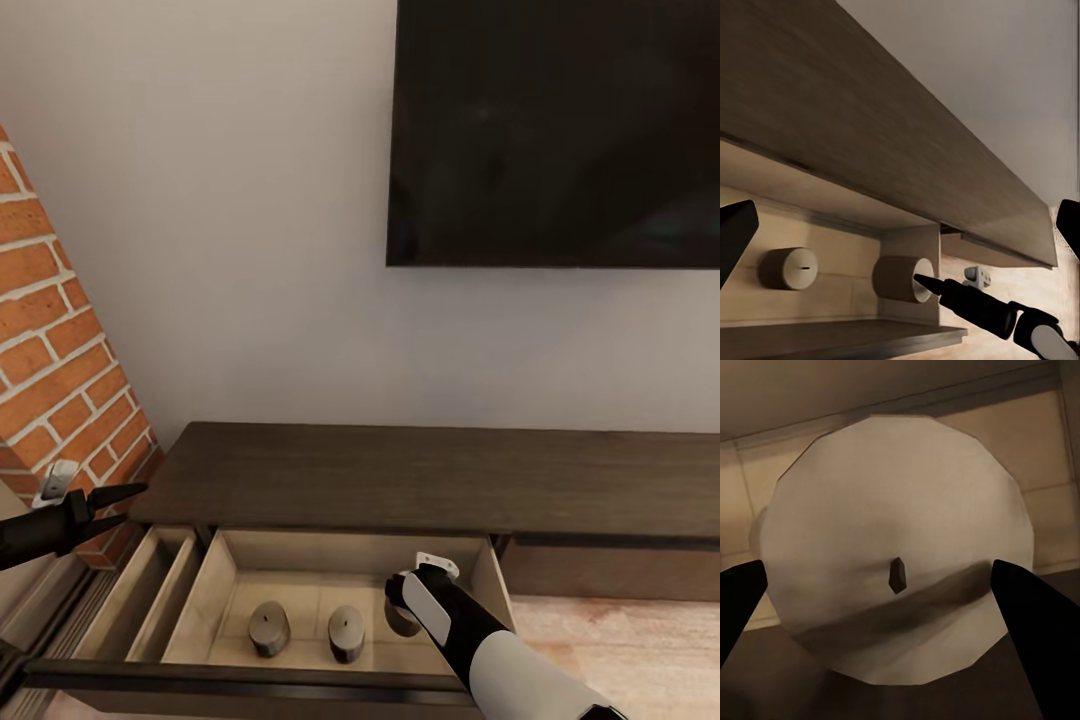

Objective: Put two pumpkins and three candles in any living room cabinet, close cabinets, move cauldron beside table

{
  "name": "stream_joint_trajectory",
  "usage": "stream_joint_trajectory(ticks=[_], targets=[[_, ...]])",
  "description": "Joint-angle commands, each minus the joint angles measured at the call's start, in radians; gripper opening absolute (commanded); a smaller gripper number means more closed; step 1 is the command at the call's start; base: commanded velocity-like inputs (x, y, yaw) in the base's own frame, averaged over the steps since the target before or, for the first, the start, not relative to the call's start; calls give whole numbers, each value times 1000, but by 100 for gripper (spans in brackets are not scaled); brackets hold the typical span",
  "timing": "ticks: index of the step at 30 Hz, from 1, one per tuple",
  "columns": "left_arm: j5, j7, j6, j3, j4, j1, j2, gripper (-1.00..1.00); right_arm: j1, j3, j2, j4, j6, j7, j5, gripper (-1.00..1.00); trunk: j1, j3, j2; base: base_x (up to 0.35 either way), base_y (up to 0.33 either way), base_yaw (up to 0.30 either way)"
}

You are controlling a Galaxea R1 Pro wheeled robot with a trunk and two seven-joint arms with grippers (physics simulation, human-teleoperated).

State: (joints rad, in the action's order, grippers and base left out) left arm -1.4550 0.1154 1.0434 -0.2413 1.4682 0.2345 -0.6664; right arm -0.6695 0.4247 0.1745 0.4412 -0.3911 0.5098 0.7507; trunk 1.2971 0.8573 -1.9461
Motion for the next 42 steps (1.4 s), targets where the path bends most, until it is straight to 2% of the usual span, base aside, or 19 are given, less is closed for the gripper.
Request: stream_joint_trajectory(ticks=[1,9,14,23,42], targets=[[2,10,4,-1,0,0,0,100,-1,5,0,1,-4,7,2,-100,4,4,-8,0,0,0],[-15,29,4,-1,1,-5,0,100,-1,-1,0,-1,-4,9,6,-100,34,29,-64,0,0,0],[-16,38,4,-1,1,-6,-1,100,-1,-3,0,-1,1,9,7,-100,54,45,-99,0,0,0],[-16,39,4,-1,1,-6,-1,100,-2,-3,0,-36,59,19,7,-100,88,73,-162,0,0,0],[-16,40,4,-1,1,-6,-1,100,-2,-3,0,-47,64,19,7,-100,161,133,-295,0,0,0]])
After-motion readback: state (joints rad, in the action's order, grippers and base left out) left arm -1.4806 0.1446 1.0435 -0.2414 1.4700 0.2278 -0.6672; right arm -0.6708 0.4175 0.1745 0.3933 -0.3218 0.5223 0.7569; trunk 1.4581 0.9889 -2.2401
